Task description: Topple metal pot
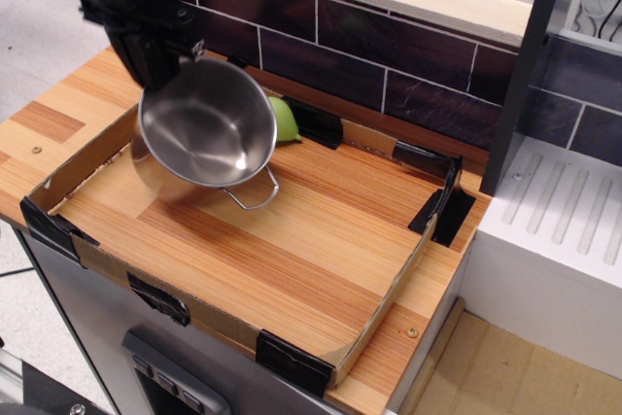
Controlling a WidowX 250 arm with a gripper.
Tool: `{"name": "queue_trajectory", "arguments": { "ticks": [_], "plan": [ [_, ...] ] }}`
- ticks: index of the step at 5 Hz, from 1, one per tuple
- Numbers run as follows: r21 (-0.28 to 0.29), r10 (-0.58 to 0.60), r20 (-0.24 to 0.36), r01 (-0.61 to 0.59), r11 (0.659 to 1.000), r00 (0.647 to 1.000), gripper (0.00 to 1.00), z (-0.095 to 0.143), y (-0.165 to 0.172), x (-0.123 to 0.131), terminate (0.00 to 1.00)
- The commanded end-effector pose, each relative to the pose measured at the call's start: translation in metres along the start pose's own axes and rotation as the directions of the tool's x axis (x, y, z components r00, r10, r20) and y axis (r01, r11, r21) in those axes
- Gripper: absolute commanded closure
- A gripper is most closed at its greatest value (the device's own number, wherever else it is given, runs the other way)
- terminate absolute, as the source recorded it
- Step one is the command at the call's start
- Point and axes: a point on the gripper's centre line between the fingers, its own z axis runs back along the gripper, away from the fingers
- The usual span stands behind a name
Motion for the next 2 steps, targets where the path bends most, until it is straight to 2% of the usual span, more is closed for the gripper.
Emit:
{"name": "queue_trajectory", "arguments": {
  "ticks": [1,2],
  "plan": [
    [0.212,-0.071,0.169,0.035,0.977,0.983,1.00,0.020,-0.036,0.002,0.00],
    [0.304,-0.137,0.201,0.071,0.950,0.970,1.00,0.009,-0.053,-0.006,0.00]
  ]
}}
